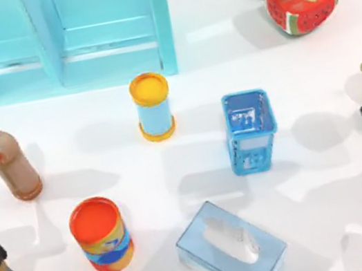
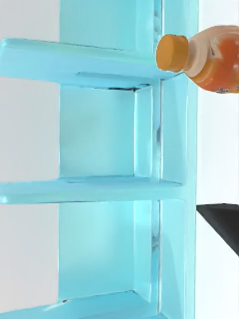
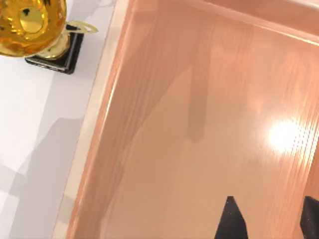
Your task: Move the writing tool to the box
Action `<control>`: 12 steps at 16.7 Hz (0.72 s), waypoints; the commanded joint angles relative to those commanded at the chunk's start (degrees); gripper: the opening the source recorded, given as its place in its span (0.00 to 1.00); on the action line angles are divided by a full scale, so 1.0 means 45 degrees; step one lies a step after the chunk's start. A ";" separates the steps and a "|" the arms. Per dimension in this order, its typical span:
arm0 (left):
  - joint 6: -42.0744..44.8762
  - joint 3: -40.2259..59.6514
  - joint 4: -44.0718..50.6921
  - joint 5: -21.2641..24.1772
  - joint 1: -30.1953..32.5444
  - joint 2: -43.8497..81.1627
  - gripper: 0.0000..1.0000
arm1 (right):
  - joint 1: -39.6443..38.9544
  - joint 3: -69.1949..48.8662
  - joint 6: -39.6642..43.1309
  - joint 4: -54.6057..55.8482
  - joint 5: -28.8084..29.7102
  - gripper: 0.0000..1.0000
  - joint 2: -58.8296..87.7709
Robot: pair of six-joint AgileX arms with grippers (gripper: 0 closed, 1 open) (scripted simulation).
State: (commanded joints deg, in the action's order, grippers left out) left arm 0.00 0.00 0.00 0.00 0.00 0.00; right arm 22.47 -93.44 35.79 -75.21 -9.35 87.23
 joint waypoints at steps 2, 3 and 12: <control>0.0000 0.0000 0.0000 0.0000 0.0000 0.0000 1.00 | -0.0070 0.0027 -0.0037 0.0068 -0.0020 0.00 0.0046; 0.0000 0.0000 0.0000 0.0000 0.0000 0.0000 1.00 | -0.0085 0.0197 -0.0068 0.0238 -0.0003 0.00 -0.0013; 0.0000 0.0000 0.0000 0.0000 0.0000 0.0000 1.00 | -0.0252 0.3563 -0.0235 0.3341 0.0089 0.00 -0.0260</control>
State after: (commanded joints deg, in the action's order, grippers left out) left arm 0.00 0.00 0.00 0.00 0.00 0.00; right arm 21.34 -77.40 34.73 -60.18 -8.95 86.06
